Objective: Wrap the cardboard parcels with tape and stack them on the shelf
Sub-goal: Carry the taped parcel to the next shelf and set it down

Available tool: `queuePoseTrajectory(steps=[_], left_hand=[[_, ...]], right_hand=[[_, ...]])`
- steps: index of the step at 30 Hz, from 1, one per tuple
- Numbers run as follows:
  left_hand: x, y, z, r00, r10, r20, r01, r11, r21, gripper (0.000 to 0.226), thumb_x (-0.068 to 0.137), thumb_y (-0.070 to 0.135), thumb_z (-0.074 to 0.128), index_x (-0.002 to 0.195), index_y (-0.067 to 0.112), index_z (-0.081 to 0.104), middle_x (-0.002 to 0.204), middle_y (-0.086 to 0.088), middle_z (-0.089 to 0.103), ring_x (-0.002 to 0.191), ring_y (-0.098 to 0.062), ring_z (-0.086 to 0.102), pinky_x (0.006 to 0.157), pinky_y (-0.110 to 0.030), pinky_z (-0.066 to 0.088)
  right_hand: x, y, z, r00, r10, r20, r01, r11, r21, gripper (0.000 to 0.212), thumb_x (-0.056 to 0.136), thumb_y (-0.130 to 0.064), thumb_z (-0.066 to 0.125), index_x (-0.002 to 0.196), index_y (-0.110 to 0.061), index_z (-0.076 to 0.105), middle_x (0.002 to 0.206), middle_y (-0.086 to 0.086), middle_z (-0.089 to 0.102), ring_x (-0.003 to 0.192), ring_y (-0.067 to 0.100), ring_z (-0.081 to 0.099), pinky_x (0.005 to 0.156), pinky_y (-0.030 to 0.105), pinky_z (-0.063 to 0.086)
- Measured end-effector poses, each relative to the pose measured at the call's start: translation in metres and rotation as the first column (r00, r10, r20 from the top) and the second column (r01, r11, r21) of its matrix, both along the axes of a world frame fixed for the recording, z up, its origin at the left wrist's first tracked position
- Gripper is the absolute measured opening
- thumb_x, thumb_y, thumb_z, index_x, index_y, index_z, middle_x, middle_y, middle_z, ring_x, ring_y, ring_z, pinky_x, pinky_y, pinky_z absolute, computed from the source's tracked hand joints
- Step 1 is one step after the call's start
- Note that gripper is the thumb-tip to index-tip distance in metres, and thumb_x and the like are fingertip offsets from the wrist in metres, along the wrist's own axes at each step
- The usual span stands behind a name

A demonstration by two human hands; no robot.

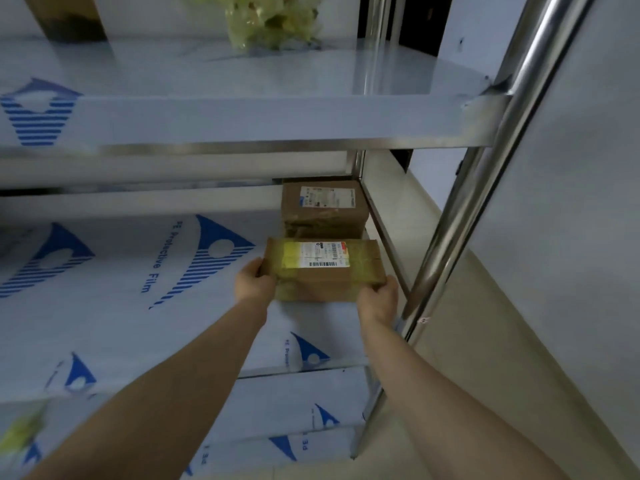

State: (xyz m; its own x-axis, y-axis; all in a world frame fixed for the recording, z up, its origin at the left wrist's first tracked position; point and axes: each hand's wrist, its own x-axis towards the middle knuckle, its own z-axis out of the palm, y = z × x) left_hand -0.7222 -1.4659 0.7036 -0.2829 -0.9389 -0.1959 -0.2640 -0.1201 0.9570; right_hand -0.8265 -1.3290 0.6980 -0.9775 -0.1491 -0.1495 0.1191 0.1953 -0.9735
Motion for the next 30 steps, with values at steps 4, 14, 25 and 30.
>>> queuePoseTrajectory(steps=[4,14,25,30], left_hand=[[-0.007,0.008,0.002,1.0,0.009,-0.004,-0.009,1.0,0.015,0.044,0.087,-0.01,0.048,0.124,0.011,0.058,0.103,0.006,0.058,0.094,-0.012,0.048,0.076,-0.022,0.038],[-0.018,0.016,0.007,0.991,-0.135,-0.014,0.136,0.98,0.146,0.077,0.084,-0.017,0.048,0.15,0.008,0.019,0.149,-0.009,0.036,0.132,-0.026,0.038,0.102,-0.031,0.034],[0.031,0.007,0.014,0.952,-0.14,0.273,0.159,0.986,-0.049,0.071,0.089,0.015,0.059,0.151,0.02,0.023,0.153,-0.005,0.031,0.131,-0.028,0.043,0.102,-0.036,0.043],[0.095,-0.014,0.02,0.784,-0.12,0.609,0.277,0.946,-0.171,0.068,0.087,0.022,0.054,0.149,0.029,0.026,0.149,-0.004,0.036,0.129,-0.026,0.043,0.099,-0.04,0.045]], right_hand=[[-0.009,-0.001,0.003,0.998,0.056,-0.02,-0.057,0.997,-0.051,0.027,0.084,0.003,0.053,0.108,-0.007,0.059,0.104,0.012,0.062,0.101,0.03,0.059,0.081,0.028,0.043],[-0.014,-0.001,0.001,0.973,0.212,0.094,-0.21,0.977,-0.037,0.067,0.085,0.007,0.045,0.147,-0.005,0.025,0.144,0.014,0.041,0.127,0.028,0.044,0.095,0.023,0.031],[0.053,-0.04,-0.009,0.913,0.403,-0.061,-0.393,0.91,0.133,0.047,0.091,-0.003,0.05,0.137,-0.011,0.045,0.142,0.013,0.039,0.127,0.029,0.043,0.104,0.038,0.039],[0.094,-0.076,0.001,0.585,0.785,-0.204,-0.556,0.572,0.604,0.042,0.095,-0.023,0.048,0.137,-0.015,0.047,0.14,0.007,0.049,0.131,0.026,0.04,0.109,0.041,0.033]])
